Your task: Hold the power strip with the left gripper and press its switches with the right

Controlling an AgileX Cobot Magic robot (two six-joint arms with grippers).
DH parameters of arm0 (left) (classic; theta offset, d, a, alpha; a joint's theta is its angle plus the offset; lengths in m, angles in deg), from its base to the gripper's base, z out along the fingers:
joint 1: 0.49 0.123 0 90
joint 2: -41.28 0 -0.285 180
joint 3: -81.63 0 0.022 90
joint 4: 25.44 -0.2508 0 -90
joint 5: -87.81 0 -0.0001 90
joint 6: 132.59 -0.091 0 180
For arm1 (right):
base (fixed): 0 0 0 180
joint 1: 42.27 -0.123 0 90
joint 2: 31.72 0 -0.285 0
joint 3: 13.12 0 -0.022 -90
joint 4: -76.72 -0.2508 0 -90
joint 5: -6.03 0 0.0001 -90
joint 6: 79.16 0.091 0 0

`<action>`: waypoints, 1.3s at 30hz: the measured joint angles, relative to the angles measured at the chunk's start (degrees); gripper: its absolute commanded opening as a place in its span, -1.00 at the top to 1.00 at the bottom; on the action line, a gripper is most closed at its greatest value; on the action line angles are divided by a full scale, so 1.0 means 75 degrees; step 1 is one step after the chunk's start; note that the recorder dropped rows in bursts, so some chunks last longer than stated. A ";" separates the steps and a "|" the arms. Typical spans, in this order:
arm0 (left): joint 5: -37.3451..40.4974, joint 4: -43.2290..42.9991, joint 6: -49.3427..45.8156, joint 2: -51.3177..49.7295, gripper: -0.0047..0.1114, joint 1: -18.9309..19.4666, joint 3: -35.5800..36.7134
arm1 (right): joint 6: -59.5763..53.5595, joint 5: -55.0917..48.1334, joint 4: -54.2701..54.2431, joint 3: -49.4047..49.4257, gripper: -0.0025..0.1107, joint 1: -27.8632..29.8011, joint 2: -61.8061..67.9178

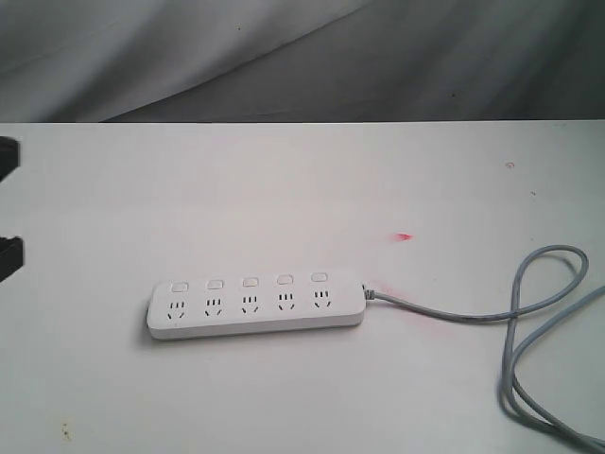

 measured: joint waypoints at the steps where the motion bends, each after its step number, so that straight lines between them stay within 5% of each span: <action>1: -0.0395 0.0178 0.0013 0.0298 0.92 -0.0090 0.0202 | 0.0000 0.0000 0.0000 0.0000 0.96 0.0000 0.0000; 6: -0.1273 0.0467 0.0058 0.1523 0.92 -0.0205 0.0914 | 0.0000 0.0000 0.0000 0.0000 0.96 0.0000 0.0000; 14: -0.0984 0.0267 0.0216 0.1766 0.92 -0.0205 0.1050 | 0.0000 0.0000 0.0000 0.0000 0.96 0.0000 0.0000; 23: -0.0799 -0.3656 0.4068 0.1960 0.92 -0.0094 0.1277 | 0.0000 0.0000 0.0000 0.0000 0.96 0.0000 0.0000; 31: 0.0920 -0.7622 0.8192 0.2757 0.92 0.1153 0.1613 | 0.0000 0.0000 0.0000 0.0000 0.96 0.0000 0.0000; 39: 0.1440 -0.8299 0.8942 0.3542 0.92 0.1268 0.2130 | 0.0000 0.0000 0.0000 0.0000 0.96 0.0000 0.0000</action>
